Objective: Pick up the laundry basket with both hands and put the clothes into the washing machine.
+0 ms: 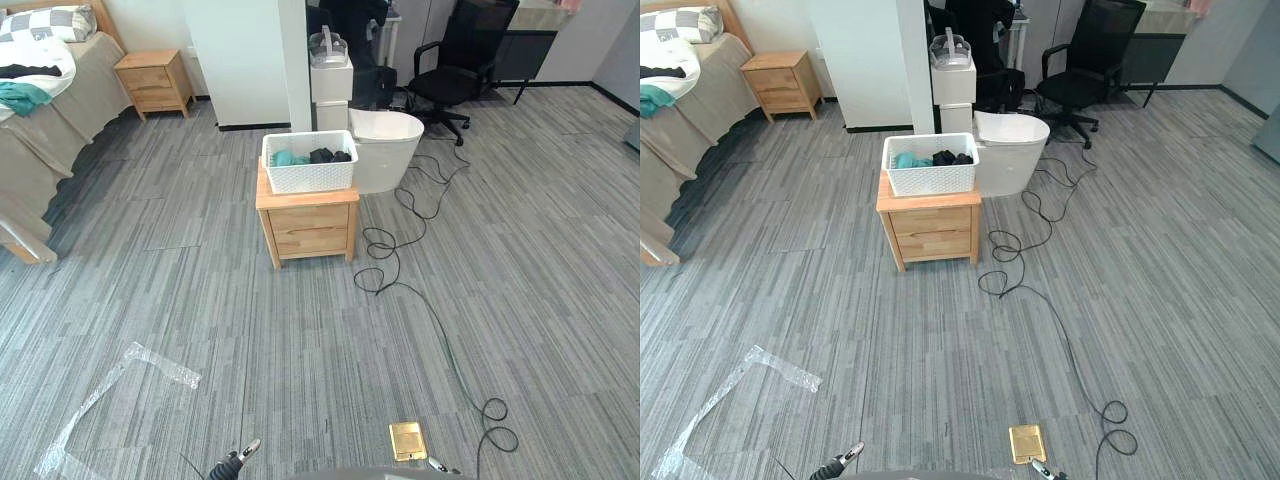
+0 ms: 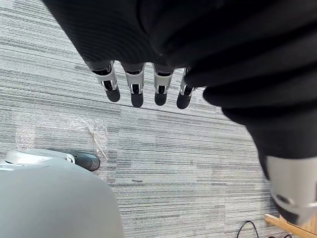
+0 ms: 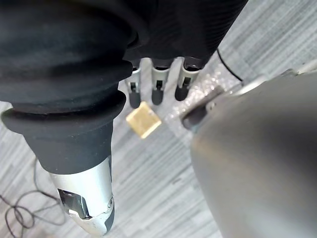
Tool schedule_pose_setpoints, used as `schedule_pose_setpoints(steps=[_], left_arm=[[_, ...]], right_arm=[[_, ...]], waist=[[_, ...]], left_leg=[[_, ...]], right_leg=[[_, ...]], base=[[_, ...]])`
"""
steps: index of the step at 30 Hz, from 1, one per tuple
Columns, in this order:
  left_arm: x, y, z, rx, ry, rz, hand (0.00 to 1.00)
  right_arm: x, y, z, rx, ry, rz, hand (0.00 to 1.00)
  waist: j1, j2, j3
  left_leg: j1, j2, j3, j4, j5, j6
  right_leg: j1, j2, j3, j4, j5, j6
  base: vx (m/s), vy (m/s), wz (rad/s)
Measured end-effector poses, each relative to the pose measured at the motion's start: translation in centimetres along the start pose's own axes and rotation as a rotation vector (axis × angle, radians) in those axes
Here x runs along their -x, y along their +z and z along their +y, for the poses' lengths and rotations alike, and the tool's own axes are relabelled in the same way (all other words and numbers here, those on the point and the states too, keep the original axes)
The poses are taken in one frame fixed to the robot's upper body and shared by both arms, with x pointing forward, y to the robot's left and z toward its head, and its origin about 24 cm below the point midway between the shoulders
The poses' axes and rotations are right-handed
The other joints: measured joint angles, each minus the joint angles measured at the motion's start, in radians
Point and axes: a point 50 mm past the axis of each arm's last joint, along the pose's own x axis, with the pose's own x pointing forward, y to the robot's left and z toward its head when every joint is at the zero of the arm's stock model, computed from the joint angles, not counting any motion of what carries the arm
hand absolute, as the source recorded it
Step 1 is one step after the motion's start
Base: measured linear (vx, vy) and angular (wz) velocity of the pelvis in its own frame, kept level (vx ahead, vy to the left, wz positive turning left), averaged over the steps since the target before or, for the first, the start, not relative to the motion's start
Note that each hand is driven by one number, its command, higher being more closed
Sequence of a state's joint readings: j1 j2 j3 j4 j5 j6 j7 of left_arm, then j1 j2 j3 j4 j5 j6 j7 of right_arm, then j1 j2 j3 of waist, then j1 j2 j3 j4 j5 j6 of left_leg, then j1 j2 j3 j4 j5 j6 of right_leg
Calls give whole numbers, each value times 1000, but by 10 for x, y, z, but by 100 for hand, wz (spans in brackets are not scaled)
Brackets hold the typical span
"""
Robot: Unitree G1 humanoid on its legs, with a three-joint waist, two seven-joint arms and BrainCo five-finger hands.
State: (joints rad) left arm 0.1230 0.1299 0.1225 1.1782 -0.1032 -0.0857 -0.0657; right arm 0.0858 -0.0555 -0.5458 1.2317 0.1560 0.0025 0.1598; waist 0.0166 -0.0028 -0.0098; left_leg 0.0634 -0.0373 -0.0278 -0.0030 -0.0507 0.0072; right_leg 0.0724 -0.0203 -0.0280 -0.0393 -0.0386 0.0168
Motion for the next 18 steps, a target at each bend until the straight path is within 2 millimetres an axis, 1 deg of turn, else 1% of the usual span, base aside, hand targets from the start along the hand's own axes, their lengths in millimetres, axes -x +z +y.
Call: schedule_pose_setpoints(steps=[6,10,15,18], left_arm=[[-1,1,-4,-5,-21,-1,0],[-1,1,-5,-6,-26,1,0],[1,-6,-3,0,-26,19,0],[1,-7,-3,3,-24,22,0]], right_arm=[[0,0,-1,-10,-5,-1,0],[1,-3,-4,-11,-10,5,0],[2,-5,-6,-6,-15,10,0],[2,-6,-7,-7,-17,12,0]], waist=[[0,7,7],[0,5,9],[-1,4,8],[-1,3,7]], left_leg=[[9,5,-13,-21,0,0],[14,5,-11,-33,1,1],[13,4,-2,-36,3,4],[16,4,-1,-35,3,4]], right_leg=[[-5,4,-11,0,0,0],[-6,3,-15,0,2,3],[-4,3,-7,-17,8,10],[-1,3,-6,-18,11,6]], base=[[-51,-13,4],[-82,3,2],[-20,-1,-5],[53,-6,-2]])
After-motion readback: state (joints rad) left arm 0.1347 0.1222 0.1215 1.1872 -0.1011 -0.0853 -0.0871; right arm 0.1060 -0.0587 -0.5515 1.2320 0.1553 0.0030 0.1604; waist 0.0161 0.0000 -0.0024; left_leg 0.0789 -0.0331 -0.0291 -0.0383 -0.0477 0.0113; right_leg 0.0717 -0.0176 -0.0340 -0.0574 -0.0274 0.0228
